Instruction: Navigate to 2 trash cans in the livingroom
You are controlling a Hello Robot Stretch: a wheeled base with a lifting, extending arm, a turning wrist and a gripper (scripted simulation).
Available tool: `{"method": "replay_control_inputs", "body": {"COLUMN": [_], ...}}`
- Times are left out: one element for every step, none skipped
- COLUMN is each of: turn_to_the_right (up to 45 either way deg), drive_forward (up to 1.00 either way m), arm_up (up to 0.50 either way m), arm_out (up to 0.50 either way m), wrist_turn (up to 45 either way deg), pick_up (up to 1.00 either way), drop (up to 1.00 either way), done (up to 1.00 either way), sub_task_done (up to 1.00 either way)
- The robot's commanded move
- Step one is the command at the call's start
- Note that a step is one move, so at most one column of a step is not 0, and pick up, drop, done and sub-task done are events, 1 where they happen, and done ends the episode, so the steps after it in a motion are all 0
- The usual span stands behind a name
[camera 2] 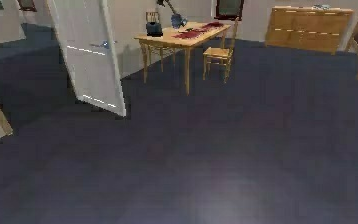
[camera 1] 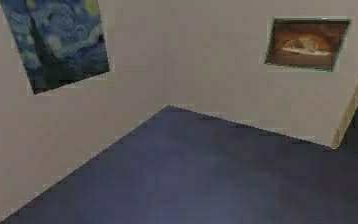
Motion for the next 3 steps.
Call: {"method": "replay_control_inputs", "body": {"turn_to_the_right": [45.0, 12.0, 0.0], "drive_forward": [0.0, 0.0, 1.0], "arm_up": [0.0, 0.0, 0.0], "arm_out": [0.0, 0.0, 0.0], "wrist_turn": [0.0, 0.0, 0.0], "pick_up": [0.0, 0.0, 0.0], "drop": [0.0, 0.0, 0.0], "done": [0.0, 0.0, 0.0], "sub_task_done": [0.0, 0.0, 0.0]}}
